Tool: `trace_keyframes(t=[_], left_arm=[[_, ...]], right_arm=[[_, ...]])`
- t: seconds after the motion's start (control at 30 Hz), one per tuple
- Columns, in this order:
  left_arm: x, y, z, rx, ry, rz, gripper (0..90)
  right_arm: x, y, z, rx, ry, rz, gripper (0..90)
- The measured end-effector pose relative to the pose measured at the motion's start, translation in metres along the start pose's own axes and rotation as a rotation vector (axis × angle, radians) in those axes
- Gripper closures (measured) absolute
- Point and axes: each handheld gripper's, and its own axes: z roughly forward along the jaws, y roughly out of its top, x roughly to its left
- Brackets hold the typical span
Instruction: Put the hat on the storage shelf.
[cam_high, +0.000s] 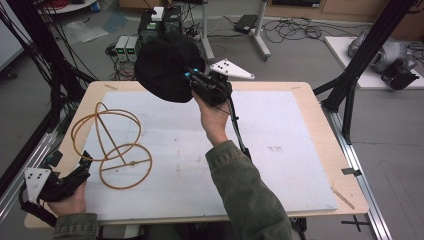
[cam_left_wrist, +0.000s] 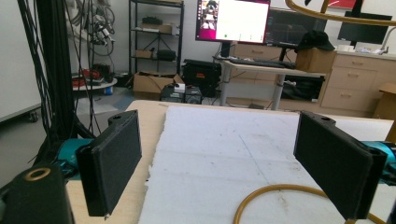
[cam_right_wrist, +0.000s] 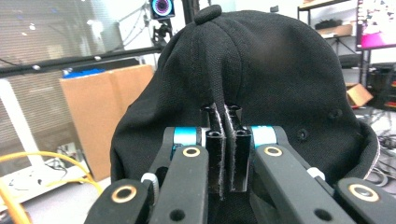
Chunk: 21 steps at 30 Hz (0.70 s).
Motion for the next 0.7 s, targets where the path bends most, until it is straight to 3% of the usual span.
trace_keyframes(t=[0.37, 0.43, 0.6, 0.7], left_arm=[[0.001, 0.0, 0.0, 0.003, 0.004, -0.001, 15.4], [0.001, 0.0, 0.0, 0.001, 0.004, -0.004, 15.4], [0.001, 0.0, 0.0, 0.002, 0.005, -0.004, 15.4], [0.001, 0.0, 0.0, 0.002, 0.005, -0.005, 15.4]], right_arm=[[0.027, 0.001, 0.005, 0.0, 0.11, -0.003, 88.7], [0.037, 0.002, 0.007, -0.002, 0.164, 0.016, 88.7], [0.049, 0.0, 0.011, 0.011, 0.213, 0.021, 88.7], [0.06, -0.002, 0.014, 0.017, 0.267, 0.047, 88.7]])
